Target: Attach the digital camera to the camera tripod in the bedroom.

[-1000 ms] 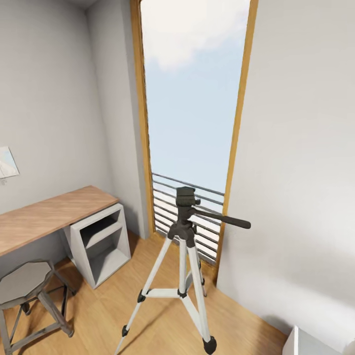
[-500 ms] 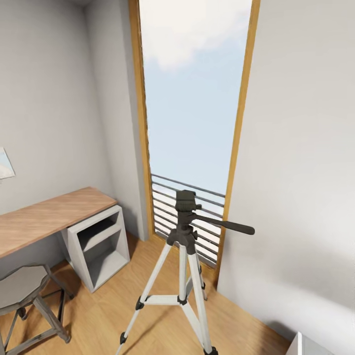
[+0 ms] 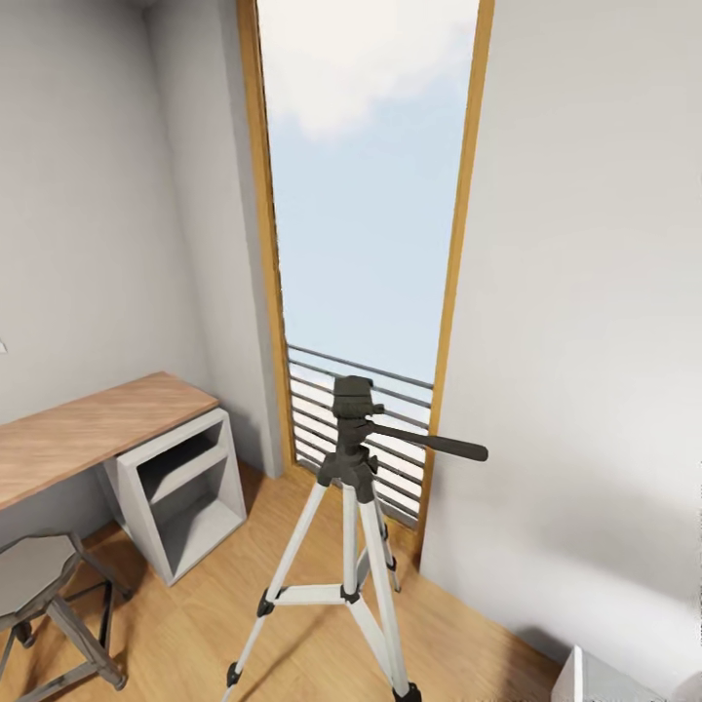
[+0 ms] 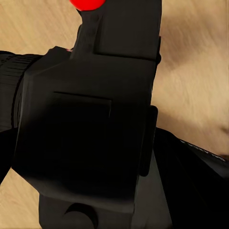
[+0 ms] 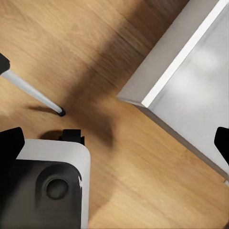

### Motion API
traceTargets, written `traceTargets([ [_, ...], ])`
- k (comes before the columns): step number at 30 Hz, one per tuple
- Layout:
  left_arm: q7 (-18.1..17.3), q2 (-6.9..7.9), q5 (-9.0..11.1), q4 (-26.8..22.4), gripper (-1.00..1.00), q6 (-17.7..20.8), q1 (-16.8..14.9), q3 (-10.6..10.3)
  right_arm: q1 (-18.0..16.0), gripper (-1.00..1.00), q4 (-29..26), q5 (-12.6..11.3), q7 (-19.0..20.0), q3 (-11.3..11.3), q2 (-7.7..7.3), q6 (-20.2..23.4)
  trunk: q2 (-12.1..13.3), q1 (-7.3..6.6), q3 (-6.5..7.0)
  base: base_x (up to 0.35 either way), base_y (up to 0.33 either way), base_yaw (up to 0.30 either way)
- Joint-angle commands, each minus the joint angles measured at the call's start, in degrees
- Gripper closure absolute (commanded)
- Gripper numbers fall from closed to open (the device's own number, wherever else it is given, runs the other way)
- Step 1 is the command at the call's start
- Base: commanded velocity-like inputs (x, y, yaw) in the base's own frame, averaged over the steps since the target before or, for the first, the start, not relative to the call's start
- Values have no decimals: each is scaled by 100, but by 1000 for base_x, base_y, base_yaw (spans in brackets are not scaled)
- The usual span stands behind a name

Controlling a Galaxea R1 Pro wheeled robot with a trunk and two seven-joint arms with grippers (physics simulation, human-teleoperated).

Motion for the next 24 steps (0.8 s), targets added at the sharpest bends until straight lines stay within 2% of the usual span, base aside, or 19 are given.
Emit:
traceTargets([
  [1,12,-2,43,1,100,-15,-4,-51,-7,-100,19,59,-26,-3,0,-26,-7,1,-9,0,0,-47],
  [24,12,-4,48,1,100,-15,-4,-49,-9,-100,12,74,-5,3,-36,-53,-7,1,-9,0,0,-7],
])
